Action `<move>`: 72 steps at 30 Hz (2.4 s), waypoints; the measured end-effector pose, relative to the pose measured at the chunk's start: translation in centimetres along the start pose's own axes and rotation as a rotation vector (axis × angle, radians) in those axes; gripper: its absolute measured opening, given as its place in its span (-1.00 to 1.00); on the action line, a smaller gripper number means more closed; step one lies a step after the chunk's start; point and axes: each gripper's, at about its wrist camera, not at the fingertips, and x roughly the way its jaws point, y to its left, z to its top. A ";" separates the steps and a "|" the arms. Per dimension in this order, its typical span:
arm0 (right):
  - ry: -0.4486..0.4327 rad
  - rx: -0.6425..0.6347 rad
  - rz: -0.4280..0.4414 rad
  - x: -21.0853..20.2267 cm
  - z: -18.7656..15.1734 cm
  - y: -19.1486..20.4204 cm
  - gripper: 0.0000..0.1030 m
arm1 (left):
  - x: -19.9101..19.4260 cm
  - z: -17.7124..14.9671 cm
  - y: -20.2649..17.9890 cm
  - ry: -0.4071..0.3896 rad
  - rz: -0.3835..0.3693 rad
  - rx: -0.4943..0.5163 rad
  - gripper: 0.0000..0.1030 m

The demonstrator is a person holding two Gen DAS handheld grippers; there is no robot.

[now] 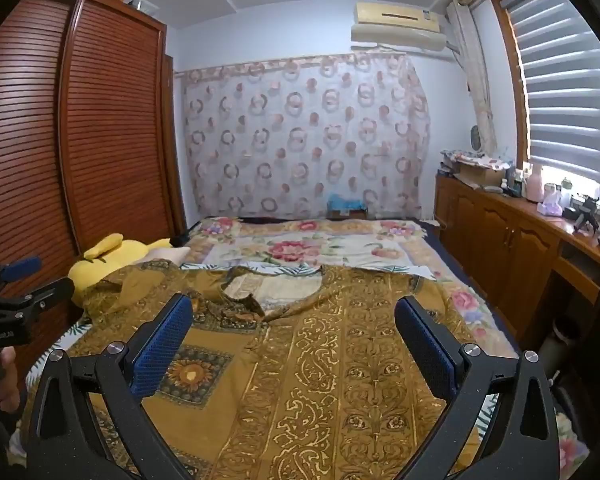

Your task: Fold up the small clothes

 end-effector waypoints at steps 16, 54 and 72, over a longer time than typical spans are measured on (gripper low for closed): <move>0.013 -0.005 -0.002 0.0 -0.1 0.3 1.00 | -0.1 0.2 0.4 0.000 0.003 -0.010 1.00; 0.014 0.005 0.004 0.0 0.1 0.2 1.00 | -0.8 0.7 0.9 -0.006 0.013 -0.010 1.00; 0.014 0.006 0.005 -0.1 0.1 0.1 1.00 | -1.0 1.0 0.5 -0.011 0.013 -0.008 1.00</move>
